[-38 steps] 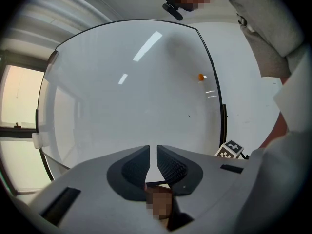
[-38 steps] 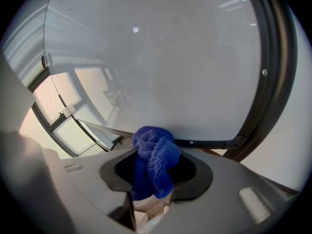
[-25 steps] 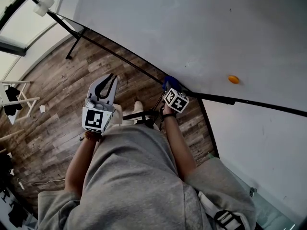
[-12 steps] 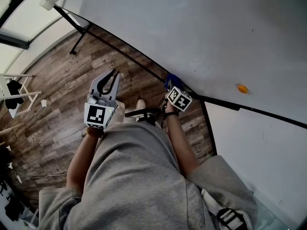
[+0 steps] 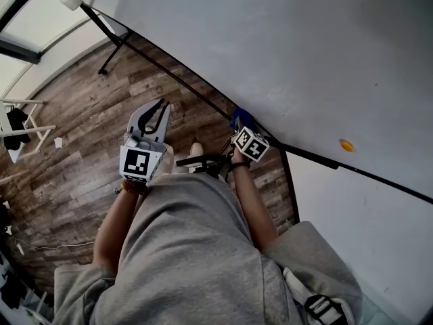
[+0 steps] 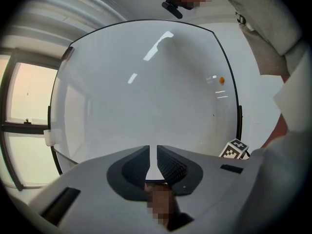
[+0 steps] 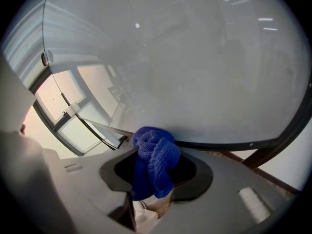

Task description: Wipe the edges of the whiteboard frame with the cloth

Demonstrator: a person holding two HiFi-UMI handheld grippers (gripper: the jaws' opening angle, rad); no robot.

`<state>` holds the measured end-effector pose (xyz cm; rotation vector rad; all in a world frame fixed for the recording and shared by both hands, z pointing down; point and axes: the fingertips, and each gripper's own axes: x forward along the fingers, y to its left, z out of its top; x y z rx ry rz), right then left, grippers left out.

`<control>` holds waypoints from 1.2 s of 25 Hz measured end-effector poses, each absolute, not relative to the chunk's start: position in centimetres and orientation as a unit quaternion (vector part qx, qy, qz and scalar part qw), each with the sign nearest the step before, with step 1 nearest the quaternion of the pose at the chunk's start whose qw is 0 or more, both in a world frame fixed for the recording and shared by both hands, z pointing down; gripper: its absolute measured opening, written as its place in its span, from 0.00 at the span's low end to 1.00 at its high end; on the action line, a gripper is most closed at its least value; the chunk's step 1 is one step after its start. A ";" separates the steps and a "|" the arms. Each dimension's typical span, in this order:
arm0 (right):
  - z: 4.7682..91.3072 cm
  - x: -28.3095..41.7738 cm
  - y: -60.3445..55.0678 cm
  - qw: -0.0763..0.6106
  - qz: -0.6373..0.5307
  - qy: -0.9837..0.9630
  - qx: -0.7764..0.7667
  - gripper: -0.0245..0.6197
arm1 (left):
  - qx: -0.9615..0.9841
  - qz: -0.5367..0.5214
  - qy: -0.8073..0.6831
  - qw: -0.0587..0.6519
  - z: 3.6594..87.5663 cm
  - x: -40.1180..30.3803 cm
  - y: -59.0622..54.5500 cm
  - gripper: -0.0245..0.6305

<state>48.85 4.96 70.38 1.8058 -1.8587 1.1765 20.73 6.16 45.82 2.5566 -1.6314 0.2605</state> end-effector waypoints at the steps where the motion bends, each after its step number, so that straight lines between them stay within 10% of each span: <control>1: 70.4 48.7 4.9 0.148 0.410 -0.646 0.627 0.30 | 0.839 0.084 -0.536 0.050 45.8 20.6 5.9 0.11; 30: 70.0 44.8 3.0 0.115 0.403 -0.613 0.670 0.30 | 0.899 0.108 -0.423 0.019 46.5 18.9 -2.3 0.12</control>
